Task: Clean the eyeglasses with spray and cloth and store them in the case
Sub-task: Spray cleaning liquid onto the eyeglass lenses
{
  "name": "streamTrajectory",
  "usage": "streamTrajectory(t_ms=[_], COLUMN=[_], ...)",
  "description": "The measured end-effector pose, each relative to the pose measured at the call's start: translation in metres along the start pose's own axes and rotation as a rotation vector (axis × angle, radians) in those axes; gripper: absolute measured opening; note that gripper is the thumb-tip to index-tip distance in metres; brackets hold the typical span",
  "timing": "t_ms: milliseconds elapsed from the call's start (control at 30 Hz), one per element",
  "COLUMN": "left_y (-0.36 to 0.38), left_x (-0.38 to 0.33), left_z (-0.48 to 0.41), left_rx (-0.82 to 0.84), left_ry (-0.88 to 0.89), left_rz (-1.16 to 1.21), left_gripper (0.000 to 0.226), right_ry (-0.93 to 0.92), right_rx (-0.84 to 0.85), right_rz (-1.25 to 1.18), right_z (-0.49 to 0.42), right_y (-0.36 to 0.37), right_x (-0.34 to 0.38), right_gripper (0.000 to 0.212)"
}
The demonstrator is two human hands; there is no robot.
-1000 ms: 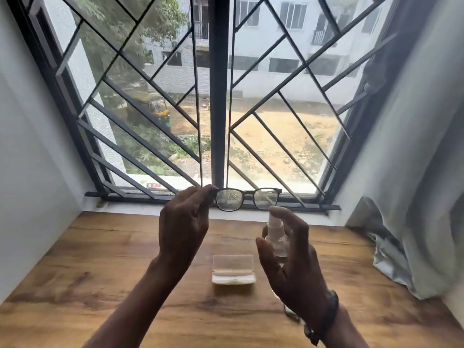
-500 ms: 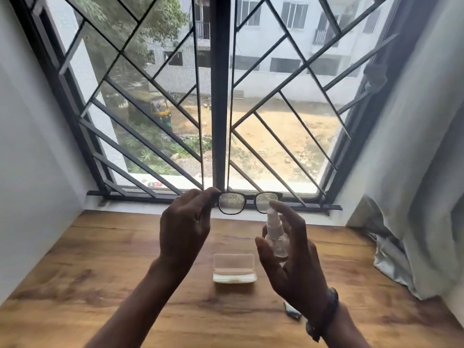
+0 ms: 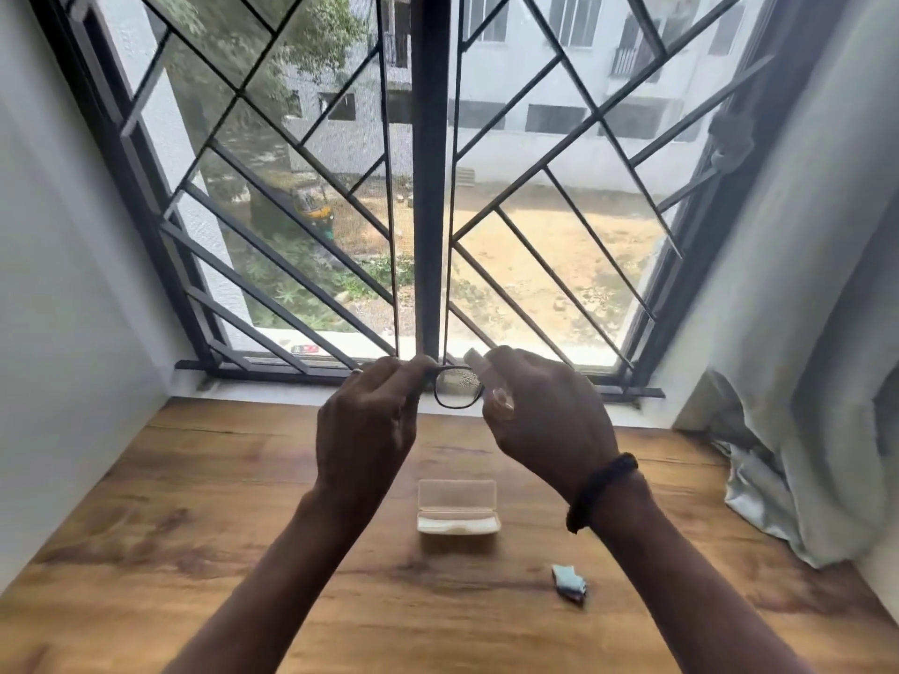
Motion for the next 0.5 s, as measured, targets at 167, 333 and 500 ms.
streamTrajectory(t_ms=[167, 333, 500], left_y=[-0.001, 0.000, 0.026], left_x=[0.001, 0.014, 0.037], left_z=[0.008, 0.016, 0.047], left_rx=[-0.020, -0.047, 0.050], left_ry=[0.031, -0.125, -0.667], left_rz=[-0.019, 0.104, 0.492], left_gripper=[0.017, 0.024, 0.004], right_ry=[0.019, 0.029, 0.062], right_rx=[0.003, 0.017, -0.015], right_rz=[0.027, 0.007, -0.108], right_z=[-0.006, -0.012, -0.021], right_y=[0.001, 0.017, 0.030], right_x=[0.002, -0.007, -0.016], right_gripper=[0.004, 0.014, 0.030])
Point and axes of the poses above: each hand's wrist, its own z-axis away from the middle knuckle, its own y-axis out of the palm, x = y × z, the point moved 6 cm from there along -z, towards the middle knuckle, and after that the axes turned 7 degrees about -y, right-handed, at the moved point
